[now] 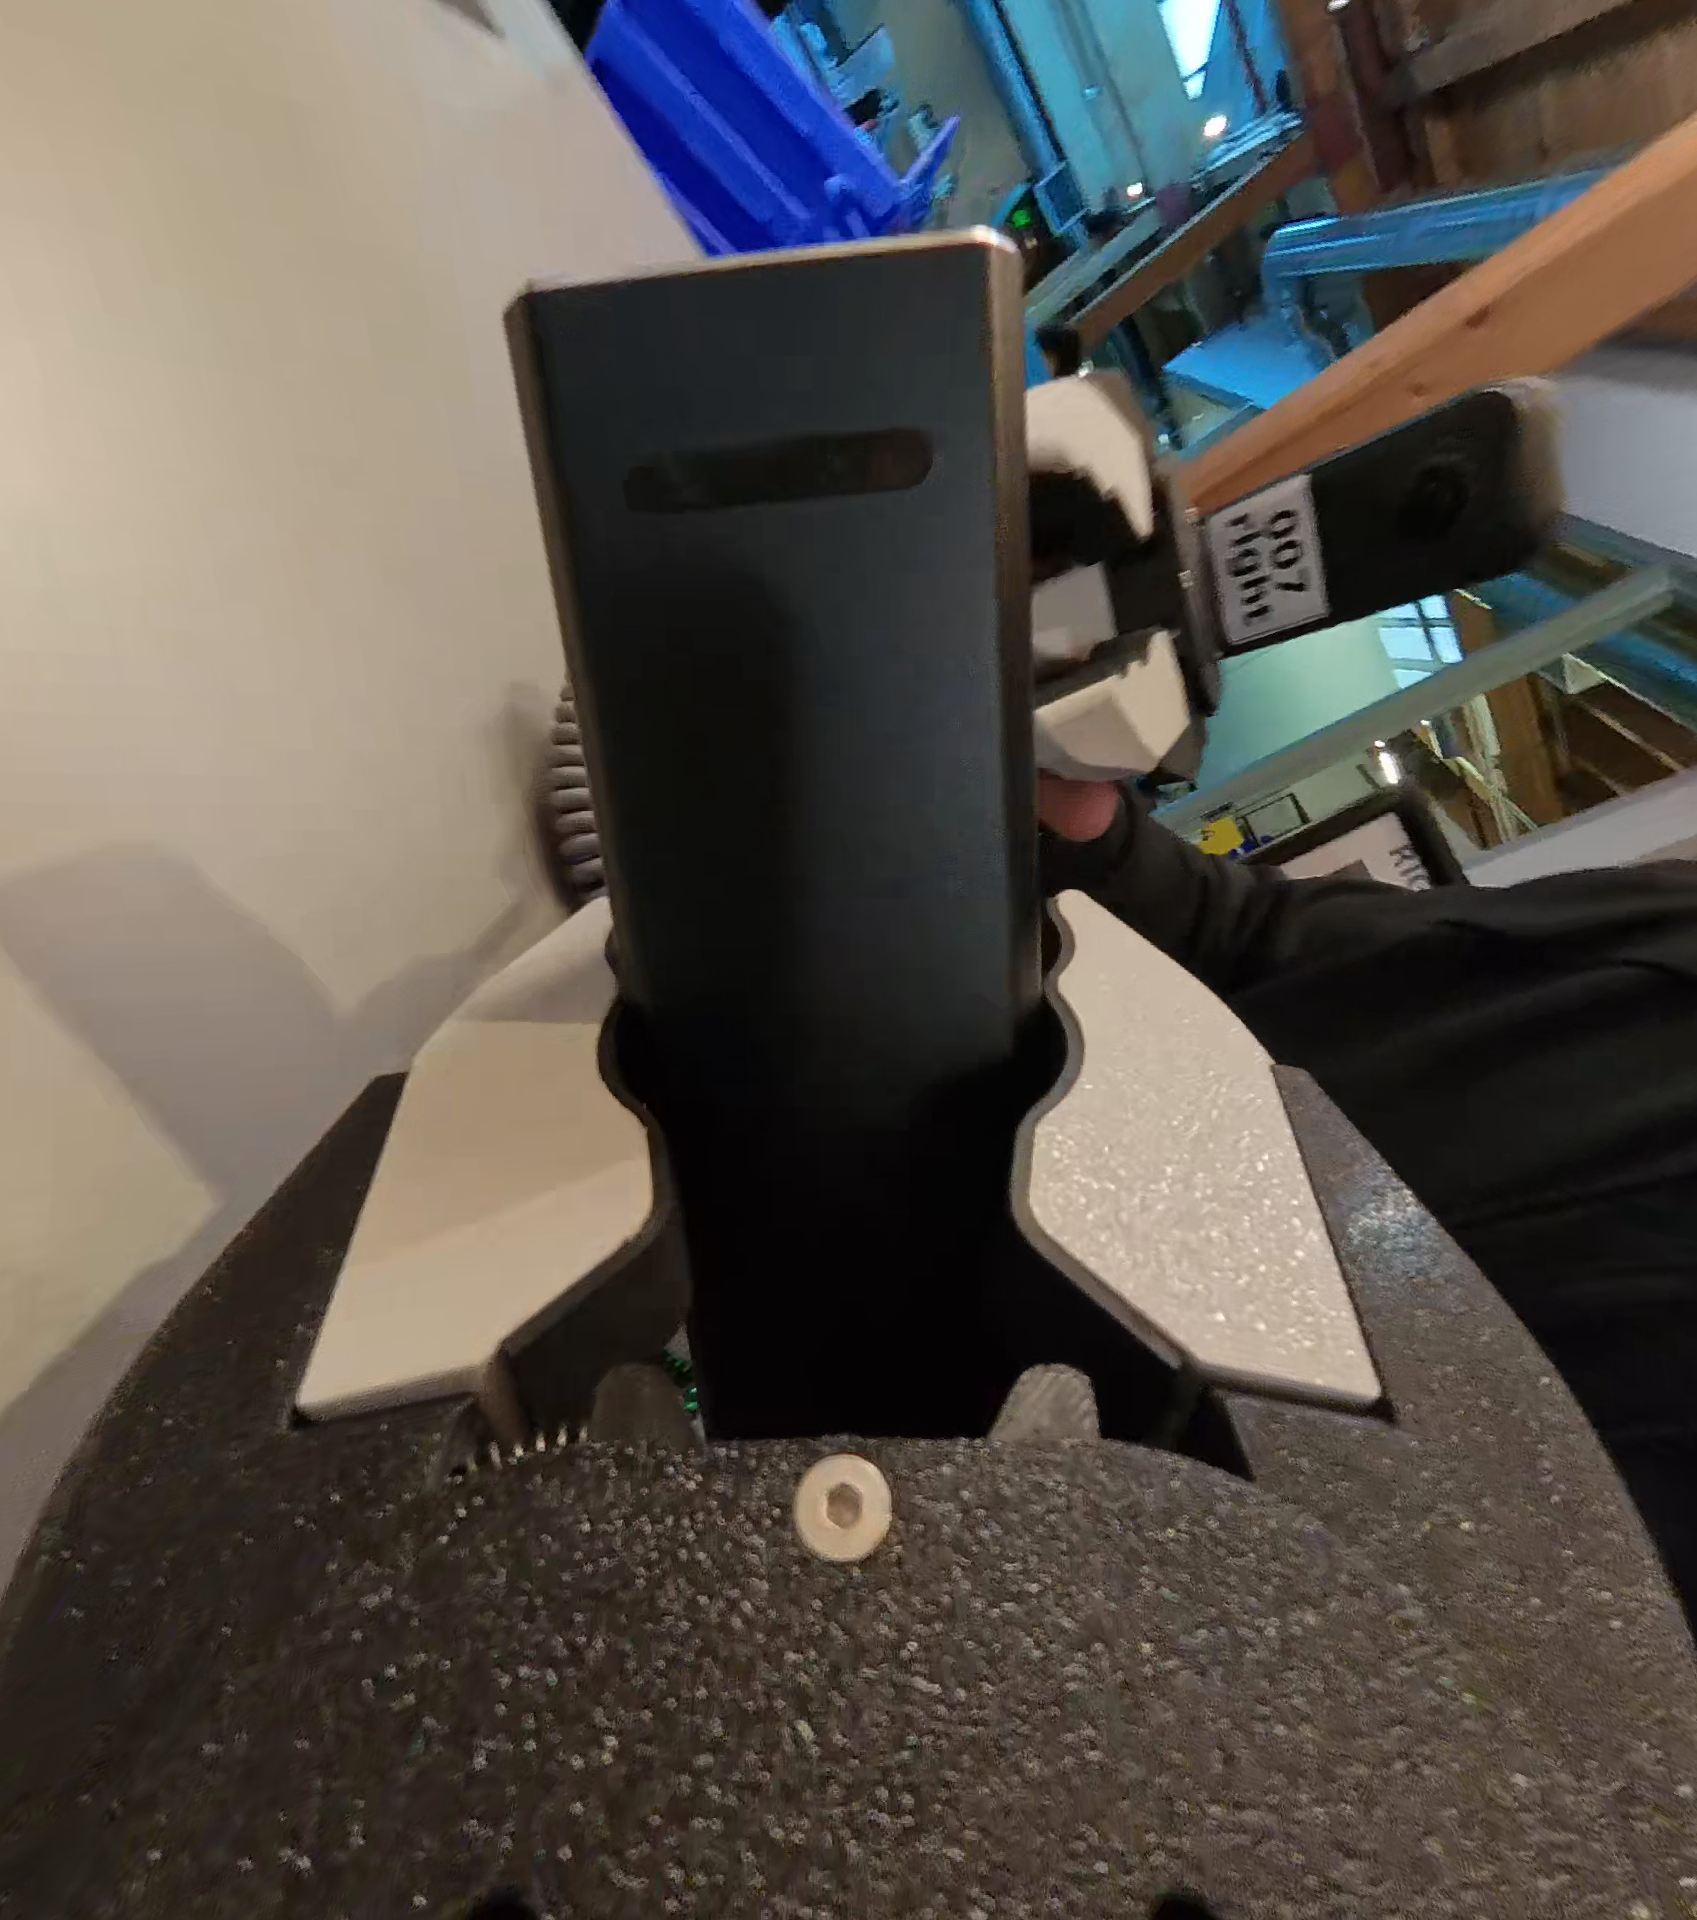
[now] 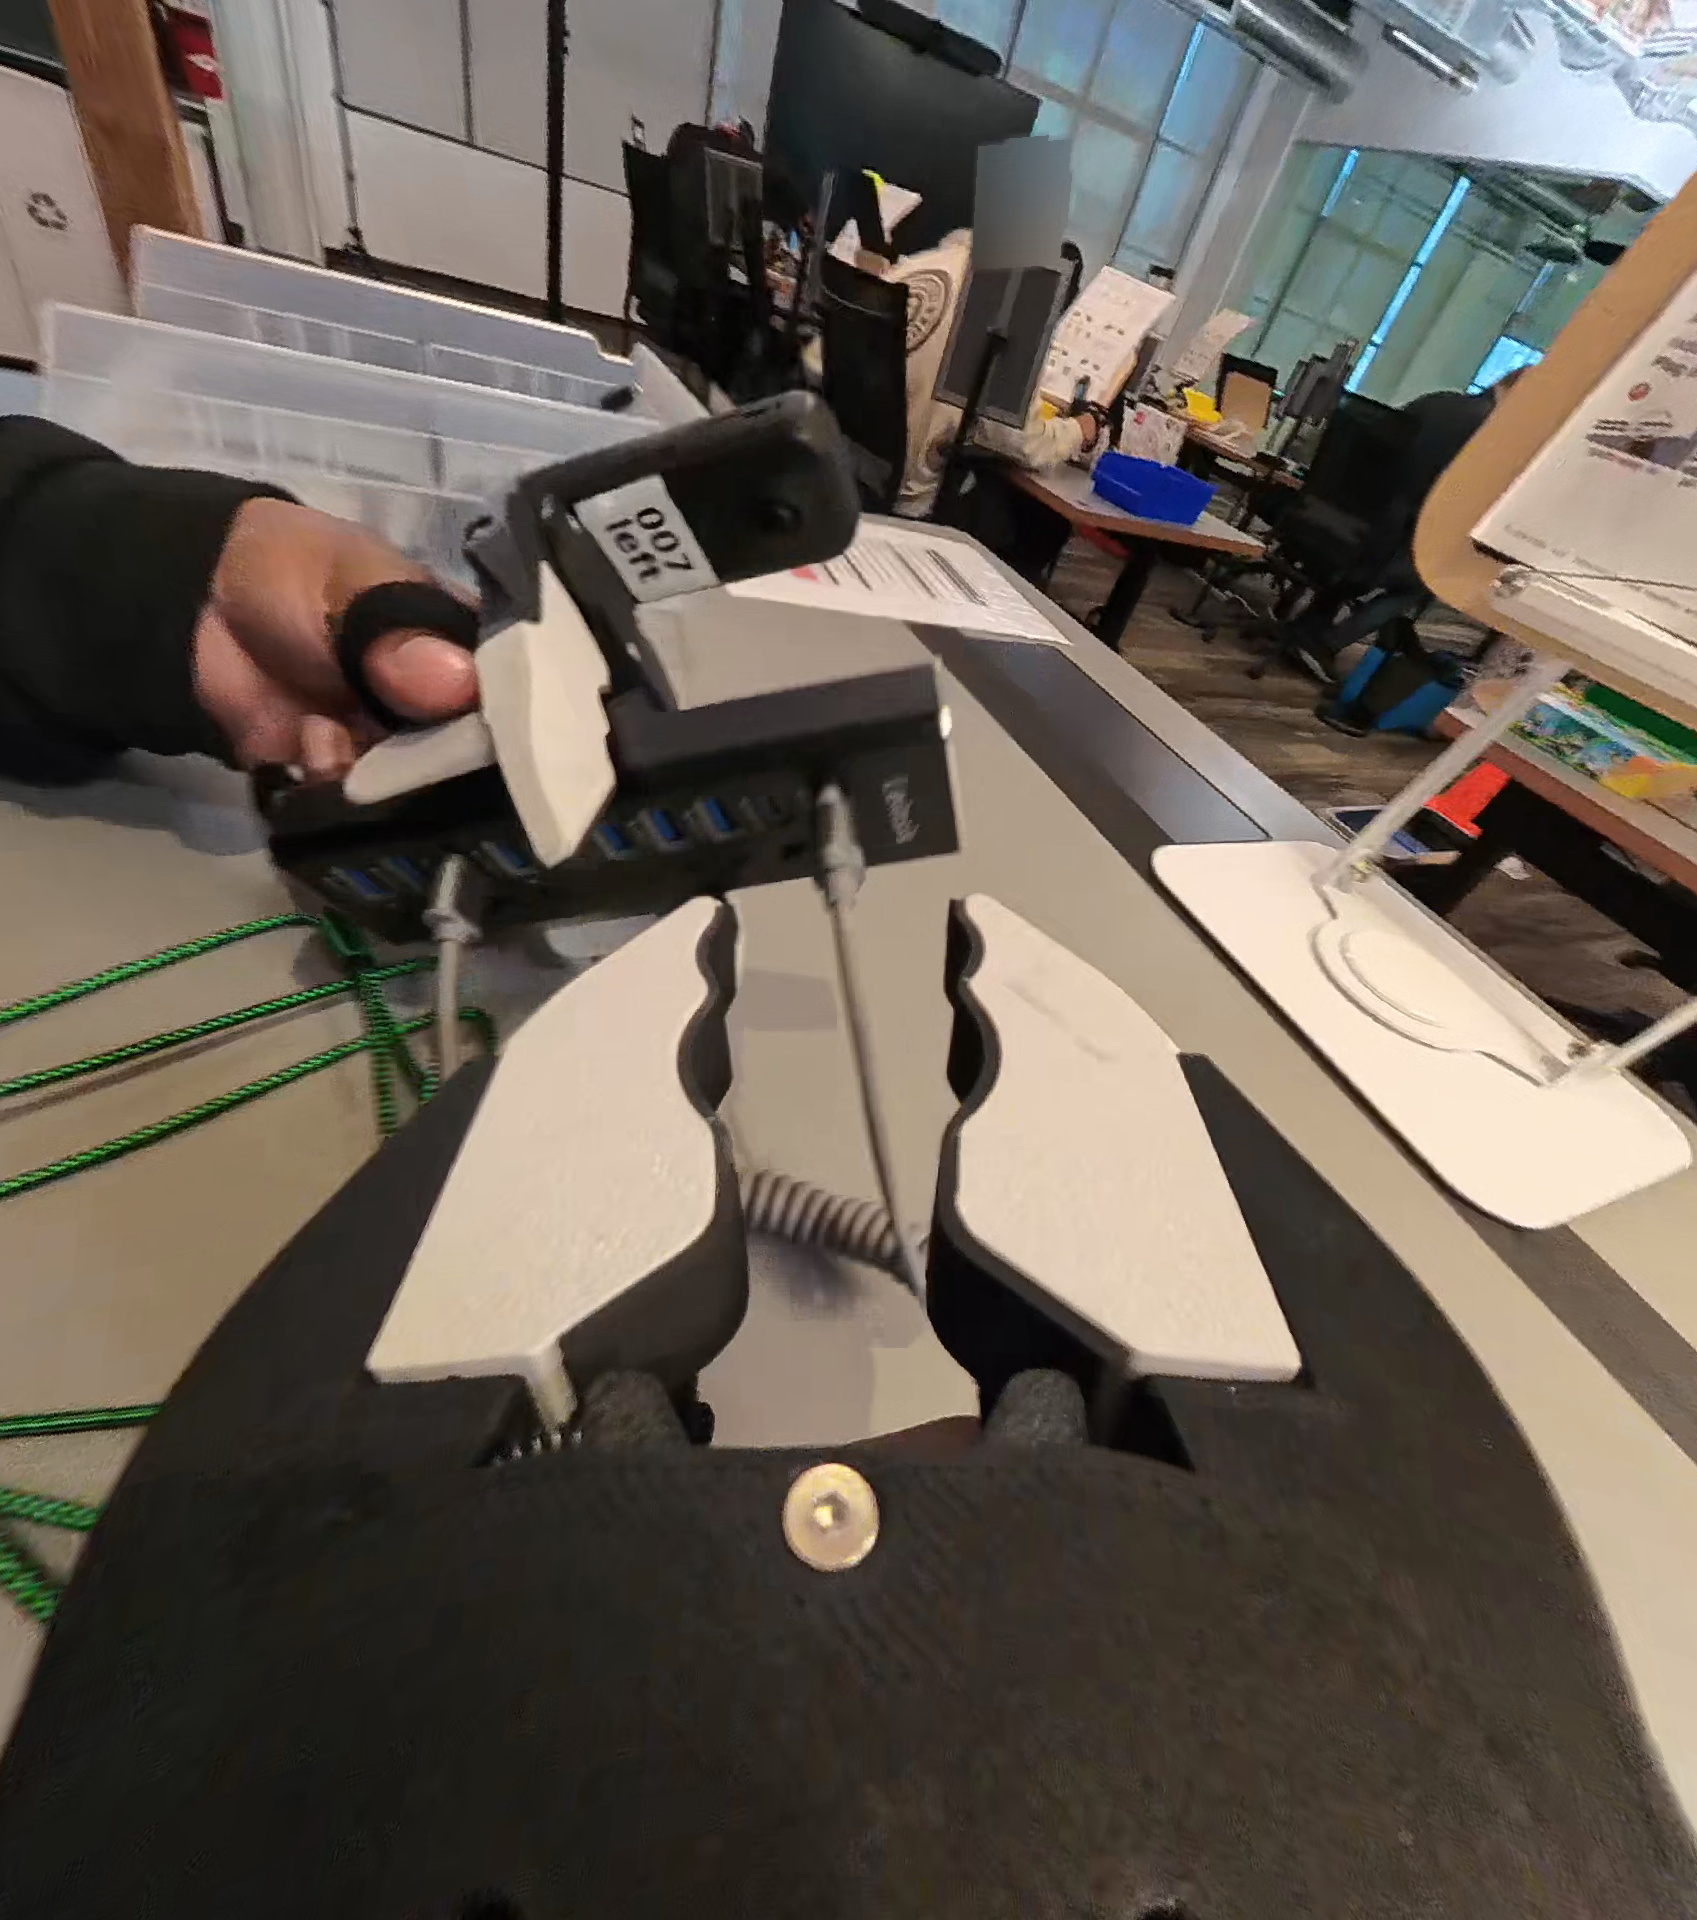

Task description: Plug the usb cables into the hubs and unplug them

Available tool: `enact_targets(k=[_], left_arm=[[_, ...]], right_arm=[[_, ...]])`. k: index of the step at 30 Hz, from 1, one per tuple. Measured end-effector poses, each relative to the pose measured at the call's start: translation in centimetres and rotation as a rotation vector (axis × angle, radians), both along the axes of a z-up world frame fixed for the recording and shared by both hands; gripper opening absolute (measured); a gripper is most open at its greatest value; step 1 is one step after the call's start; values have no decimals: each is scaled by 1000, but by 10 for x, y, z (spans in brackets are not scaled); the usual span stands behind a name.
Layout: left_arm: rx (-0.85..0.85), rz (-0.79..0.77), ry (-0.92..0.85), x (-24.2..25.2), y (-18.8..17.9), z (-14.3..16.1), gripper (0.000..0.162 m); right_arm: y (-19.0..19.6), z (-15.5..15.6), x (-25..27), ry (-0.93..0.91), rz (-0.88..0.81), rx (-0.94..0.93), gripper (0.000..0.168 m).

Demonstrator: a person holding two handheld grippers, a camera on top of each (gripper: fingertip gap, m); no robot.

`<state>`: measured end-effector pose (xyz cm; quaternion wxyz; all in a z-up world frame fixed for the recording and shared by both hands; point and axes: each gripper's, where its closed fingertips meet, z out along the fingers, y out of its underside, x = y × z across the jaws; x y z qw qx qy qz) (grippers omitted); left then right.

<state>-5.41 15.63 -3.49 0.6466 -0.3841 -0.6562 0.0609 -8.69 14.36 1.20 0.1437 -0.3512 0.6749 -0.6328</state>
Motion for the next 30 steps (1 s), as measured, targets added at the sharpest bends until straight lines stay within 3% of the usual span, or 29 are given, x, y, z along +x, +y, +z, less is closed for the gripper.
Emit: enact_targets(k=[6,8,9,19,23,26,30], left_arm=[[13,-26,-61,-6,0,-13,72],[9,-36,-73,-8,-1,-14,72],[15,-32,-74,-10,-3,-14,72],[-56,44,-122,-20,-23,-25,71],[-79,122,-84,-13,-42,-15,77],[-66,163,10,-5,-54,1,71],[-64,133,3,0,-48,-6,67]], right_arm=[[-28,-42,1,158,-92,157,32],[-33,-51,3,176,-96,179,6],[-34,-51,4,162,-95,179,2],[-45,-64,-11,184,-160,263,2],[-43,-67,-13,205,-146,267,2],[-41,-73,-17,231,-142,276,2],[-42,-78,-20,265,-160,269,2]])
